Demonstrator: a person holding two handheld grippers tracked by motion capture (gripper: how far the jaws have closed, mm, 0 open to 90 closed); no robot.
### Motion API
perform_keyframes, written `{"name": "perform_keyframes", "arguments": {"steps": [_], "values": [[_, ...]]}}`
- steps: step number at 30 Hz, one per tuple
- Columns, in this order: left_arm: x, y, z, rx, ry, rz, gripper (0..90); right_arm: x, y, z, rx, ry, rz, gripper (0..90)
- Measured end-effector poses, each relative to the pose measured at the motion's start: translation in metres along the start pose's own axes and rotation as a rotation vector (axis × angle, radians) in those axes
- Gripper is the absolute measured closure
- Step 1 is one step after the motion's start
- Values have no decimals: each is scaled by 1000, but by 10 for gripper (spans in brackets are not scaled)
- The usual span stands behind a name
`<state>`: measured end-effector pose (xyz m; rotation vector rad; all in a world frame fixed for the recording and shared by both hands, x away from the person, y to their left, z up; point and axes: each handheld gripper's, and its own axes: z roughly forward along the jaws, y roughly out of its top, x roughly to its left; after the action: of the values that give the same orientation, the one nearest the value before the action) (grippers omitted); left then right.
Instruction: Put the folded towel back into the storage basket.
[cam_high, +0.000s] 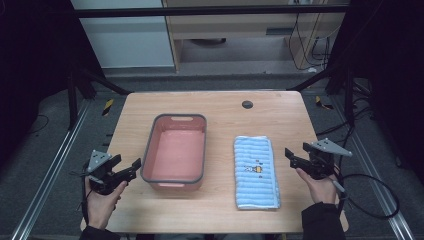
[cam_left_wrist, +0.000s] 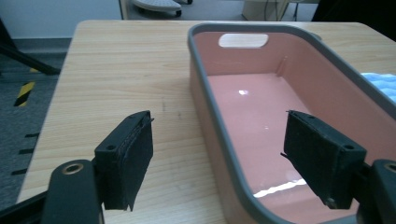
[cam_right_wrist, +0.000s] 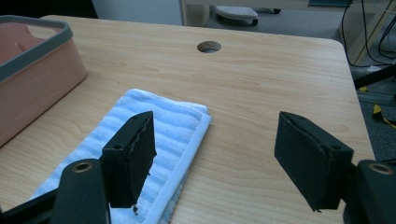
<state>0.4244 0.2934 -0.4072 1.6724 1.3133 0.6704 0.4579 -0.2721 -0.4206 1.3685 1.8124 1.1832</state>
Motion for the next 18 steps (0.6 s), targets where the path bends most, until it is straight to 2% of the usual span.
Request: {"name": "perform_keyframes", "arguments": {"steps": [3, 6, 14, 17, 18], "values": [[-9, 2, 2, 4, -21, 18, 233, 5, 7, 2, 6, 9, -10, 285], [-15, 4, 3, 1, -32, 20, 230, 7, 14, 1, -2, 16, -12, 284], [-47, 14, 9, -15, -82, 67, 224, 12, 29, 2, -11, 25, -22, 284], [-58, 16, 13, -11, -96, 84, 223, 13, 33, 2, -17, 36, -19, 284], [-58, 16, 13, -11, -96, 84, 223, 13, 33, 2, -17, 36, -19, 284]]}}
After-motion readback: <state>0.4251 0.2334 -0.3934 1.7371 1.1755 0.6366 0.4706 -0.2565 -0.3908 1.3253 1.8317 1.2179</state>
